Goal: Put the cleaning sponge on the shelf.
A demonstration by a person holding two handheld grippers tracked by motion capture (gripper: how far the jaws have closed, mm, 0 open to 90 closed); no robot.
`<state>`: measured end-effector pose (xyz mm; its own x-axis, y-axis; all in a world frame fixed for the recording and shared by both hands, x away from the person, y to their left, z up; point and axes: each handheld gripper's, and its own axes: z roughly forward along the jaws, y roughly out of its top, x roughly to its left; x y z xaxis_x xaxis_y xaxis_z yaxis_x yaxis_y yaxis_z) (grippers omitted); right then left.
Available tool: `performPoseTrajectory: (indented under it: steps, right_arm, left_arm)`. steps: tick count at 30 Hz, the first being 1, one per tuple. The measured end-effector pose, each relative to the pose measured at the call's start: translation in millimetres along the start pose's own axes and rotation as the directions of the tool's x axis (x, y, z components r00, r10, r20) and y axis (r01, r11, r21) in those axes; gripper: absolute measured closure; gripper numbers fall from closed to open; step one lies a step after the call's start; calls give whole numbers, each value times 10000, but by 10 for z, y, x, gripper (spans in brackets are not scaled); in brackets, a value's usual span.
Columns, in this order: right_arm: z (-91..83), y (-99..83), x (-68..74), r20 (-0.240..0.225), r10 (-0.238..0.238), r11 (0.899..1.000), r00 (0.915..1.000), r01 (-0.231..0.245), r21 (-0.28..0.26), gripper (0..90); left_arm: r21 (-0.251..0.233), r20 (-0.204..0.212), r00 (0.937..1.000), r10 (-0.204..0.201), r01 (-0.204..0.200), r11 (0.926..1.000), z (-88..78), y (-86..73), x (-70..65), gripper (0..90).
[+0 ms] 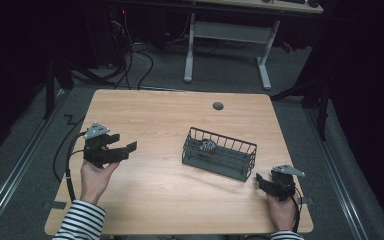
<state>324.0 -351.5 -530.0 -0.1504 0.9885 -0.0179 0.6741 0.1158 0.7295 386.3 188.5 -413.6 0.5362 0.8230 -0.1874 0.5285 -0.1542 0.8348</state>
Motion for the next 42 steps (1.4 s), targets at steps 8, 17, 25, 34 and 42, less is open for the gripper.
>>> performPoseTrajectory:
  steps: [8, 17, 25, 34, 42]
  right_arm:
    - [-1, 0, 1, -35, -14, 10000, 10000, 14, 26, 359]
    - [-2, 0, 4, -49, -74, 10000, 10000, 74, 29, 358]
    - [-3, -1, 6, -61, -81, 10000, 9999, 82, 31, 358]
    - [-3, -1, 8, -58, -64, 10000, 10000, 64, 35, 358]
    - [-3, -2, 9, -65, -57, 10000, 10000, 57, 19, 358]
  left_arm:
    - [21, -333, 9993, -178, 178, 9998, -132, -217, 91, 259]
    - [92, -267, 9986, -458, 461, 9989, -121, -426, 154, 253]
    - [358, -251, 9980, -575, 584, 9977, -57, -593, 192, 251]
    - [485, -393, 9955, -864, 883, 9949, -10, -777, 254, 250]
    - [742, -695, 9935, -900, 951, 9927, 80, -878, 306, 251]
